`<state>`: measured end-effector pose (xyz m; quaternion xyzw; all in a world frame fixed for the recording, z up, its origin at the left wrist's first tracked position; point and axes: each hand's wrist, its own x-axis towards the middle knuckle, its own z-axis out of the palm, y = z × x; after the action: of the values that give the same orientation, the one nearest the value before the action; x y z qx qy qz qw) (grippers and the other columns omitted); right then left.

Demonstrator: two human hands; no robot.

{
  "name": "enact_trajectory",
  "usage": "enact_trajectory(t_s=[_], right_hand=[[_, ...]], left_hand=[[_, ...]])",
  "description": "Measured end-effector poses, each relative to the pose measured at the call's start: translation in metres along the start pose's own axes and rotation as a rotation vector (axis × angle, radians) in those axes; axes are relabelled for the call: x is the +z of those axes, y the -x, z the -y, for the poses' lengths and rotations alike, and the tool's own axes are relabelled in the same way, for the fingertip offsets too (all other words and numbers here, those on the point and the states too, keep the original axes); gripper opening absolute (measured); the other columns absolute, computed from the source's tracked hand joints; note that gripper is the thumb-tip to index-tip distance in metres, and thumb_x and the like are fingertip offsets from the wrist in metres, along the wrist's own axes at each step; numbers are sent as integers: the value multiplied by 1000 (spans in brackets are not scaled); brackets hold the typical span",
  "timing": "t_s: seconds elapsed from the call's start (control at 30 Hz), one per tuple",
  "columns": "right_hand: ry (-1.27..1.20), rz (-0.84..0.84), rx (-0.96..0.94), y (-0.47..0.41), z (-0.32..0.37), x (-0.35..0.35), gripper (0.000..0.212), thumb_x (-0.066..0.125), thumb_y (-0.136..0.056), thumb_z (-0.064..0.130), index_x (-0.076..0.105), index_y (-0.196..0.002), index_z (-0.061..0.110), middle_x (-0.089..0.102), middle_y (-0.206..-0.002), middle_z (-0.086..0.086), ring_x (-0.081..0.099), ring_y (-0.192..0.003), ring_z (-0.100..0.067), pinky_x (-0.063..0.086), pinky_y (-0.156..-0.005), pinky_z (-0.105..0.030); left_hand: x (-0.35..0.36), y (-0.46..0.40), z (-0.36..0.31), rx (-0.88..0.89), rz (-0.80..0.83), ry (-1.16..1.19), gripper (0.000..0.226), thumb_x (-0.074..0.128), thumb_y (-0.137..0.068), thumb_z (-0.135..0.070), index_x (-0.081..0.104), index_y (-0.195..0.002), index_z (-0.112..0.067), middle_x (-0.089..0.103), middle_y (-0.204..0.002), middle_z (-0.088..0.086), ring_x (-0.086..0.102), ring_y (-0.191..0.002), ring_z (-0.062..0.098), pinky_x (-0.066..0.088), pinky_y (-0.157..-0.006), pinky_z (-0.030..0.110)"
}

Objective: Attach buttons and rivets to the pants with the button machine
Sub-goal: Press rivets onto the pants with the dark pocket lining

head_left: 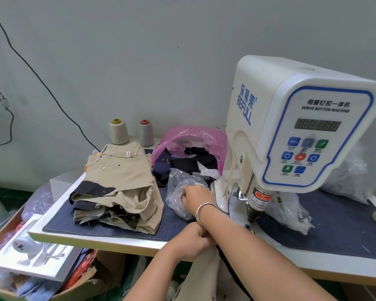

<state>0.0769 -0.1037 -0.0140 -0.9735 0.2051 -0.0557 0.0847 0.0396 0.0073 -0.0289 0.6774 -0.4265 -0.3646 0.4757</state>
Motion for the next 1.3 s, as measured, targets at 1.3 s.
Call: enact_trajectory(t_s=[1.3], right_hand=[[-198,-67,66,13,-4,-9,20,45,-92,21,56,-106,11,64,-100,-9,60,-93,-28,41,-69,-30]], left_hand=[[-3,-3,9,-5,12,3,20,57,-87,-16,69,-100,-27,72,-97,-11,66,-95,7,48,-79,19]])
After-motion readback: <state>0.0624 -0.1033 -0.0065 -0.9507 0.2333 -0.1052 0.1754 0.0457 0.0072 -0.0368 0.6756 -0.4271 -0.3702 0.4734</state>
